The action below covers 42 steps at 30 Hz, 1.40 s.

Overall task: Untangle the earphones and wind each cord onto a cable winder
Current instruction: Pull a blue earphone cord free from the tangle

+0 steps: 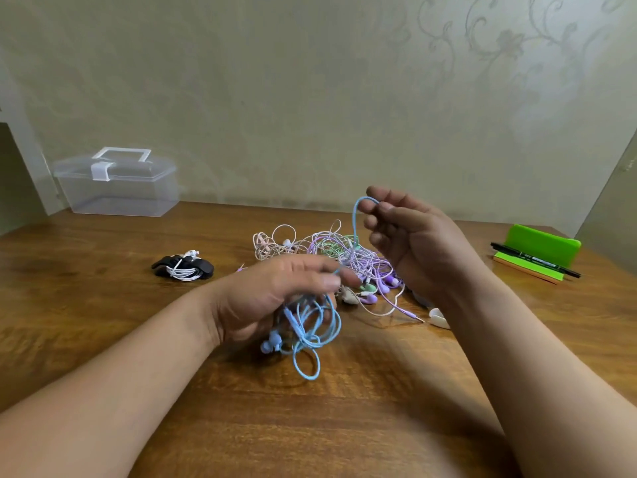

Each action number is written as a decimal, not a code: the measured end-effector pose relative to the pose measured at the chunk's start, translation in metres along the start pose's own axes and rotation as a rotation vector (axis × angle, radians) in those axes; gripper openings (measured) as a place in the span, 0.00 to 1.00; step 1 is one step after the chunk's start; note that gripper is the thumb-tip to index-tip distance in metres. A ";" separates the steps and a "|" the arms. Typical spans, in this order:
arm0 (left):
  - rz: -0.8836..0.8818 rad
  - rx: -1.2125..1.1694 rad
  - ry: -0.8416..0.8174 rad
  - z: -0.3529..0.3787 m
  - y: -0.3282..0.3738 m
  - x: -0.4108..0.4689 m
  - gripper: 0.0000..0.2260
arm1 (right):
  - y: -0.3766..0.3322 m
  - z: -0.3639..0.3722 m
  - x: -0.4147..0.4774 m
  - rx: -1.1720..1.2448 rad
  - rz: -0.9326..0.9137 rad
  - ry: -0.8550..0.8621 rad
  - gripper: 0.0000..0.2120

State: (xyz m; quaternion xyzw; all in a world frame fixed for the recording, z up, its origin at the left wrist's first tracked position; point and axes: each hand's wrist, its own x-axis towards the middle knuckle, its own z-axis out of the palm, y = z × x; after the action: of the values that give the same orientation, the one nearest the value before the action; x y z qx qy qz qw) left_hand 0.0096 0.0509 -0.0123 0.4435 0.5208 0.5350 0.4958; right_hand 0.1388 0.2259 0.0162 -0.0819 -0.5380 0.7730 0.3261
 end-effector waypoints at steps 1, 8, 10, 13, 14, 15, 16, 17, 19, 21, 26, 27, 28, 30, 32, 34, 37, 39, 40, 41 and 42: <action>0.005 0.014 -0.007 0.003 -0.002 0.000 0.09 | 0.003 0.001 0.000 -0.024 0.010 -0.016 0.11; 0.072 -0.083 0.078 0.002 -0.004 0.005 0.05 | 0.022 0.005 -0.008 -0.495 0.085 -0.193 0.06; 0.083 -0.163 0.107 0.001 -0.004 0.006 0.03 | 0.025 0.005 -0.006 -0.617 0.018 -0.109 0.07; 0.096 -0.249 0.173 -0.001 0.000 0.006 0.01 | 0.021 0.007 -0.006 -0.946 -0.212 0.177 0.07; 0.102 -0.274 0.191 -0.002 0.002 0.006 0.02 | 0.018 0.009 -0.007 -0.972 -0.257 0.213 0.04; 0.109 -0.289 0.204 -0.003 0.003 0.006 0.05 | 0.015 0.010 -0.009 -0.964 -0.277 0.216 0.03; 0.117 -0.300 0.216 -0.005 0.004 0.006 0.07 | 0.013 0.013 -0.011 -0.950 -0.285 0.206 0.04; 0.123 -0.306 0.223 -0.006 0.005 0.006 0.09 | 0.011 0.015 -0.013 -0.958 -0.298 0.195 0.03; 0.123 -0.300 0.233 -0.007 0.006 0.006 0.10 | 0.011 0.021 -0.017 -1.020 -0.364 0.182 0.07; 0.115 -0.297 0.240 -0.006 0.006 0.005 0.11 | 0.011 0.026 -0.020 -1.062 -0.421 0.179 0.11; 0.046 -0.293 0.156 -0.003 0.010 0.001 0.10 | 0.002 0.022 -0.019 -1.161 -0.228 0.136 0.08; 0.021 -0.281 0.130 -0.003 0.010 -0.001 0.10 | 0.000 0.020 -0.018 -1.208 -0.123 0.085 0.09; -0.003 -0.271 0.106 -0.002 0.011 -0.002 0.11 | -0.001 0.016 -0.016 -1.246 -0.037 0.038 0.11; -0.038 -0.248 0.092 -0.003 0.011 -0.002 0.14 | -0.003 0.006 -0.015 -1.287 0.061 -0.032 0.15; -0.057 -0.234 0.140 -0.003 0.013 -0.003 0.15 | -0.009 0.000 -0.016 -1.256 0.085 -0.123 0.24; -0.064 -0.211 0.229 -0.007 0.011 0.000 0.17 | -0.014 0.002 -0.018 -1.051 0.022 -0.265 0.32; -0.069 -0.192 0.320 -0.014 0.007 0.004 0.16 | -0.016 0.007 -0.020 -0.722 -0.147 -0.292 0.30; -0.072 -0.198 0.353 -0.015 0.005 0.005 0.16 | -0.014 0.016 -0.024 -0.779 -0.217 -0.290 0.18; -0.067 -0.199 0.363 -0.012 0.006 0.005 0.16 | -0.011 0.021 -0.027 -0.882 -0.212 -0.331 0.13; -0.053 -0.188 0.365 -0.011 0.006 0.005 0.16 | -0.006 0.027 -0.030 -1.019 -0.201 -0.392 0.13; -0.034 -0.168 0.361 -0.009 0.007 0.005 0.15 | 0.001 0.031 -0.032 -1.167 -0.207 -0.456 0.14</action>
State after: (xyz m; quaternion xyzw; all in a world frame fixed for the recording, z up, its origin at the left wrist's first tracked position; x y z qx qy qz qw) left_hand 0.0001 0.0552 -0.0059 0.2887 0.5622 0.6391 0.4384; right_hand 0.1488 0.1828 0.0206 -0.0270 -0.9319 0.3150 0.1778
